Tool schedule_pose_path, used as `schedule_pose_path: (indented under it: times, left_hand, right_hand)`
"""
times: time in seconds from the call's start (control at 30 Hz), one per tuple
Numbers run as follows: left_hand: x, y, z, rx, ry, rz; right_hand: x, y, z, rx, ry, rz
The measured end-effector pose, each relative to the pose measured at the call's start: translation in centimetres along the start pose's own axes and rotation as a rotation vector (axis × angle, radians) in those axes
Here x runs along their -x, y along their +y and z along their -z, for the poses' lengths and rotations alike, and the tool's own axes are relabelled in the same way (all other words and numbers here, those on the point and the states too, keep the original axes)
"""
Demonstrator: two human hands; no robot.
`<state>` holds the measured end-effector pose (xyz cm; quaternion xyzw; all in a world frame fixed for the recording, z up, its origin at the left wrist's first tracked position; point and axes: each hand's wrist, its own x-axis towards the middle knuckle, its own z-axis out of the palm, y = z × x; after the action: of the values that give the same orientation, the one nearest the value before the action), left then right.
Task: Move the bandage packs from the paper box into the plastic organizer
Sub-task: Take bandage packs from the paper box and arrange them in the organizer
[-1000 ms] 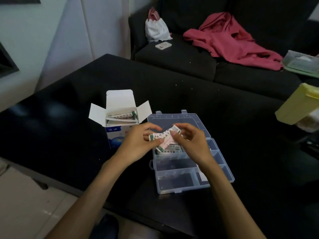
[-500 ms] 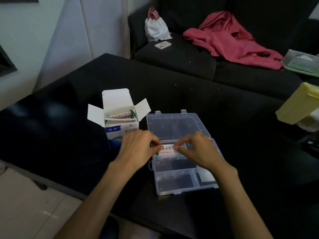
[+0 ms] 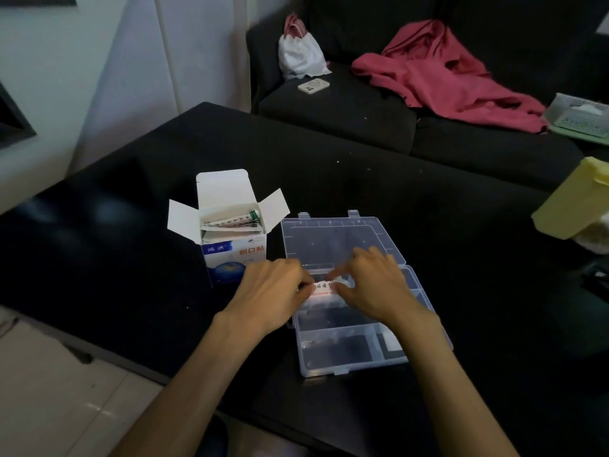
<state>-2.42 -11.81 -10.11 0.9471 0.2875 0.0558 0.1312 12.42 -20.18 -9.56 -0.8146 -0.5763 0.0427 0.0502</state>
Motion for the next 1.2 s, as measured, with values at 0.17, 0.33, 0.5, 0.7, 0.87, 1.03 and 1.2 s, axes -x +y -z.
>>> schedule_pose_path:
  times: [0.17,0.33,0.5,0.7,0.87,1.03,1.2]
  left_hand:
    - [0.0,0.2,0.2,0.014,-0.025,0.001]
    - [0.0,0.2,0.3,0.115,-0.059,0.043]
    - [0.1,0.1,0.6,0.153,-0.075,0.063]
    - [0.1,0.2,0.6,0.16,-0.097,0.056]
    - [0.2,0.1,0.5,0.157,-0.094,0.055]
    - [0.1,-0.1,0.4,0.153,-0.112,0.058]
    - [-0.1,-0.5,0.8,0.19,-0.132,0.056]
  right_hand:
    - [-0.3,-0.1,0.4,0.047,-0.115,-0.008]
    - [-1.2,-0.1,0.8,-0.06,-0.215,-0.082]
    - [-2.7,1.4,4.4,-0.221,-0.236,-0.371]
    - [-2.3,-1.5,4.2,0.166,-0.354,-0.264]
    - [-2.5,-2.1,2.4,0.219,-0.376,-0.271]
    - [-3.3,-0.7,1.5,-0.01,-0.428,-0.392]
    - [-2.4,0.9,2.4,-0.084,-0.253,-0.155]
